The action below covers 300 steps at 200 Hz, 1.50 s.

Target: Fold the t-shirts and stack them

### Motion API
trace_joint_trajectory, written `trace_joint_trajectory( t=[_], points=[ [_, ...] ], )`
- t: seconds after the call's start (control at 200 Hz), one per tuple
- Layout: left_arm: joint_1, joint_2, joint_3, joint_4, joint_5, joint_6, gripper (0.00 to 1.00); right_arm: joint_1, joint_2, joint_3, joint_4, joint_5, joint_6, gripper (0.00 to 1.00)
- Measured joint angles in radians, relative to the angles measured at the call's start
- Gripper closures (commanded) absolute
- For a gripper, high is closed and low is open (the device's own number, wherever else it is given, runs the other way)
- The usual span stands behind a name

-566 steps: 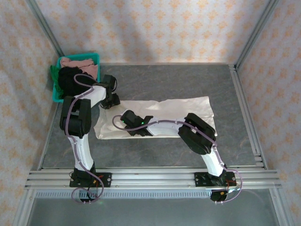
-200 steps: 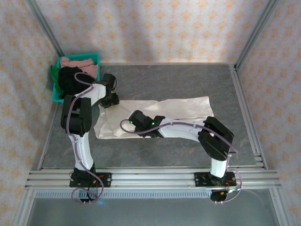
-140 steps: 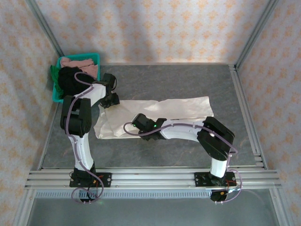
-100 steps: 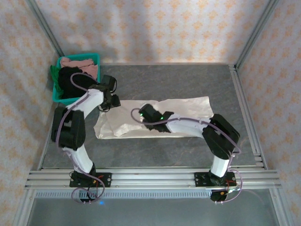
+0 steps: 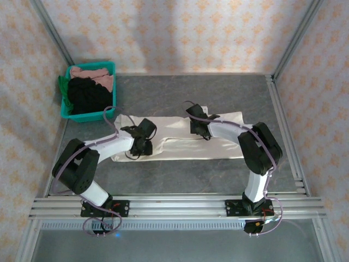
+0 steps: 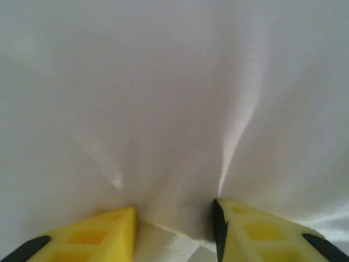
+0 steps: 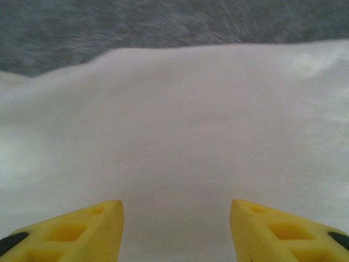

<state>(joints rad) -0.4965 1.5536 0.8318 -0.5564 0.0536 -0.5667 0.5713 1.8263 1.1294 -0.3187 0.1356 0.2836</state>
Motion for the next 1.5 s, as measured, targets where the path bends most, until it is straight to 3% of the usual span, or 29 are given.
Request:
trace_joint_trajectory(
  t=[0.11,0.19,0.41,0.641,0.791,1.071,1.276,1.501],
  points=[
    [0.0,-0.042,-0.046,0.001,-0.026,-0.032,0.66,-0.06,0.0,-0.036,-0.003,-0.01,0.032,0.44],
    [0.0,-0.05,-0.056,0.0,-0.039,-0.042,0.53,-0.101,0.0,-0.061,-0.006,-0.016,0.055,0.44],
    [0.0,-0.053,-0.053,-0.005,-0.048,-0.061,0.47,-0.13,-0.016,-0.087,0.007,-0.039,0.092,0.44],
    [0.006,-0.136,0.043,-0.083,-0.078,-0.028,0.33,-0.158,-0.08,-0.151,0.01,-0.05,0.114,0.42],
    [0.071,-0.077,0.166,-0.054,-0.079,0.0,0.33,-0.18,-0.114,-0.173,0.014,-0.053,0.136,0.42],
    [0.279,0.232,0.255,0.045,-0.07,0.015,0.37,-0.335,-0.17,-0.266,0.075,-0.127,0.195,0.43],
    [0.344,0.225,0.21,0.115,-0.046,0.005,0.4,-0.456,-0.224,-0.321,0.1,-0.212,0.237,0.43],
    [0.336,0.196,0.19,0.13,-0.03,-0.015,0.37,-0.476,-0.304,-0.333,0.094,-0.257,0.259,0.4]
  ],
)
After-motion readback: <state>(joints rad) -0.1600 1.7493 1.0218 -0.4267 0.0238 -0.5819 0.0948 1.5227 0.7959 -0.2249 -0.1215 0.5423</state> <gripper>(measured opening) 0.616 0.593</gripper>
